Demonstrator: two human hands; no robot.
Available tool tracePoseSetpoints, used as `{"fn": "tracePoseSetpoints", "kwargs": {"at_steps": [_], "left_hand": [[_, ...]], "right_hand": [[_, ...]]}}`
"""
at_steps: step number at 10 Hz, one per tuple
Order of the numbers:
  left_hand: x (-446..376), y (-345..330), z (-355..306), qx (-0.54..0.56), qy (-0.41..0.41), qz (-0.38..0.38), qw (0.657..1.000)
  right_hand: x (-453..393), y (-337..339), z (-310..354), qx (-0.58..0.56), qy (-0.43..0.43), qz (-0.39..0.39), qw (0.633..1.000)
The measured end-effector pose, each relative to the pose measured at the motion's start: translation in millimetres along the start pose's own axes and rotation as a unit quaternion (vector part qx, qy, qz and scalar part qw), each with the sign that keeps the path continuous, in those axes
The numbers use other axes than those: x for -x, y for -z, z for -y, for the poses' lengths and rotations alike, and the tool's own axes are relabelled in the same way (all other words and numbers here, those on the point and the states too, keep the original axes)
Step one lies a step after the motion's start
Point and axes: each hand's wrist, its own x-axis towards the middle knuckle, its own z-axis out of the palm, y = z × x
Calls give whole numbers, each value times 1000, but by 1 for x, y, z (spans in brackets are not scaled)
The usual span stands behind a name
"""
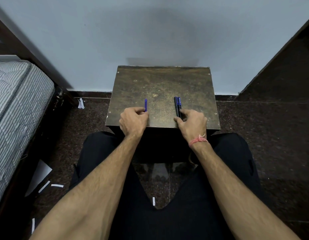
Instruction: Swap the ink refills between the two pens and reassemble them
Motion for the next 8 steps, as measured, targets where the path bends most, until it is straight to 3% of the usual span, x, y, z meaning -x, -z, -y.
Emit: {"fn": "tracePoseSetpoints", "kwargs": {"at_steps": [5, 8], "left_hand": [[7, -8, 4, 61, -18, 2, 998], [20, 6, 21, 77, -102, 29, 991]], "right_hand": [[5, -1, -4, -93, -5, -8, 996], [16, 6, -10, -222, -93, -13, 970]]}}
